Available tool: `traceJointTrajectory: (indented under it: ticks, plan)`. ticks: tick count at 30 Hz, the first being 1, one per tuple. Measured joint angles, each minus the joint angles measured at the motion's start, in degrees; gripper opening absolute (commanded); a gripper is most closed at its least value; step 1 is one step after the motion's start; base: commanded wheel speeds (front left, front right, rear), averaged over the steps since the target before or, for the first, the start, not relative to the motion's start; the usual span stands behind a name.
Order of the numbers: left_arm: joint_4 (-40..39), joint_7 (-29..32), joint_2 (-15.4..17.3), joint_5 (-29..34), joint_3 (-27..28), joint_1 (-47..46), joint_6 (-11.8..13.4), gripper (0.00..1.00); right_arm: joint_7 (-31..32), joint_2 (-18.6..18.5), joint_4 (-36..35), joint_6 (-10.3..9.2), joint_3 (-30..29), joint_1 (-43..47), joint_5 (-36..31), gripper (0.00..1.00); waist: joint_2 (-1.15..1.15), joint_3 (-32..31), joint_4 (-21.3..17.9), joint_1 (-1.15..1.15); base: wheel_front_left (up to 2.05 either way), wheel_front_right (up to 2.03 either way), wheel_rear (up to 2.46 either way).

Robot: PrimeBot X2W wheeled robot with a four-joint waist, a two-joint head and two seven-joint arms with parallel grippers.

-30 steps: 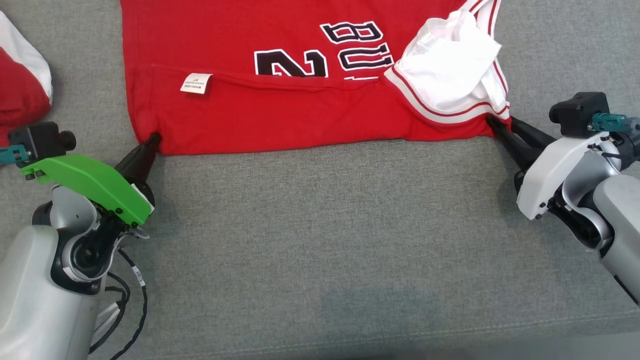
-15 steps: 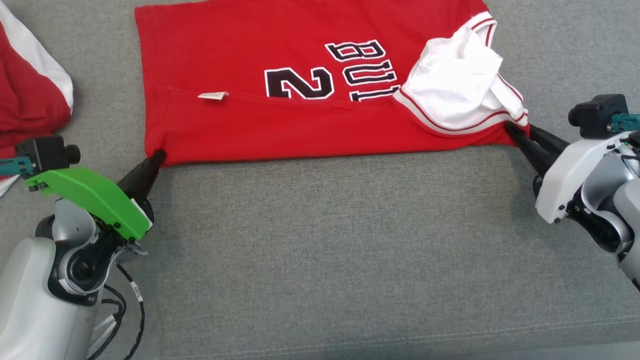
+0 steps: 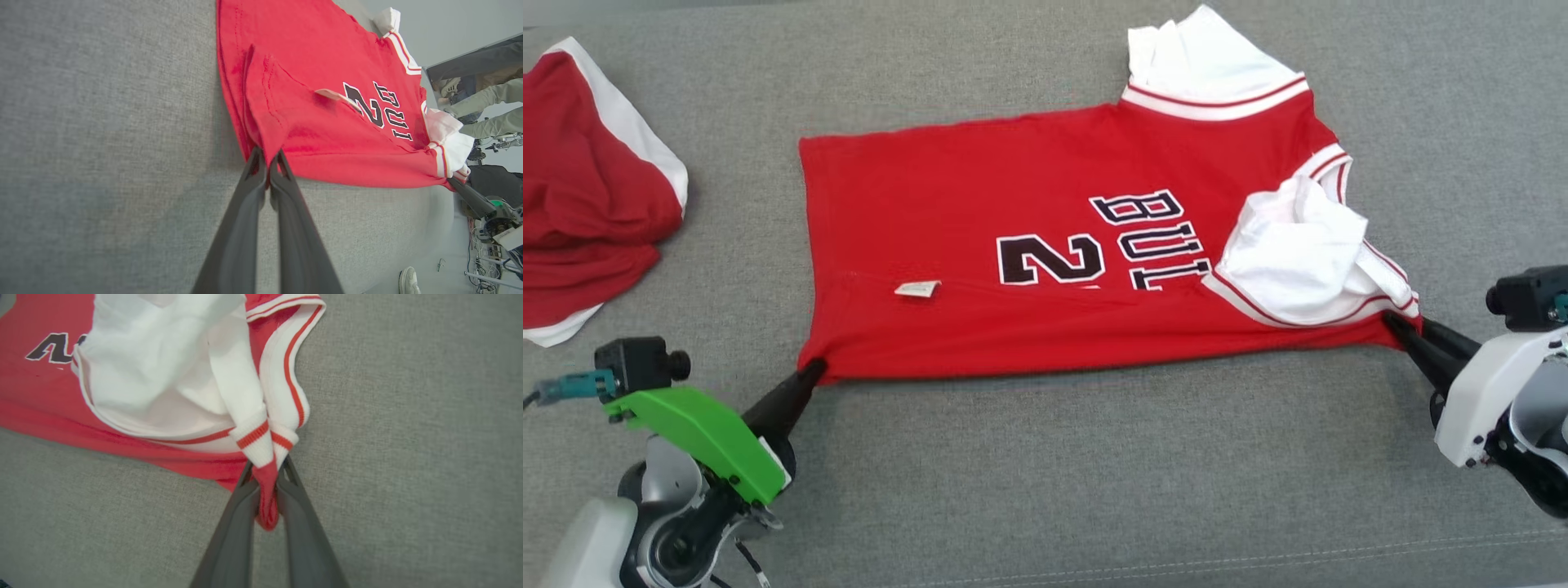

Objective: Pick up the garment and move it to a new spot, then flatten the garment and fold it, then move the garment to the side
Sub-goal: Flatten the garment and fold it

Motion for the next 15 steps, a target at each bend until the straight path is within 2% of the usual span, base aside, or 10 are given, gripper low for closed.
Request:
traceJointTrajectory:
  ticks: [5,9,15]
  plan:
    - [-1.8,-0.1,-1.3,-1.6,-0.4,4.3,0.1,0.00,0.0,-1.3,-2.5,-2.26,-0.9,6.3,2.9,0.00,0.00,-0.9,0.7,0.00,0.00,0.00,0.00]
    - [-3.1,-0.2,-1.9,-2.2,-0.4,7.5,0.1,0.00,0.0,-1.5,-4.6,-2.88,-0.9,9.9,4.2,0.00,0.00,-1.0,1.5,0.00,0.00,0.00,0.00]
    - [-4.2,-0.8,-1.6,-2.1,-0.4,9.1,0.4,0.00,0.0,-2.7,-6.9,-4.33,-0.3,10.8,4.0,0.00,0.00,-0.6,1.7,0.00,0.00,0.00,0.00]
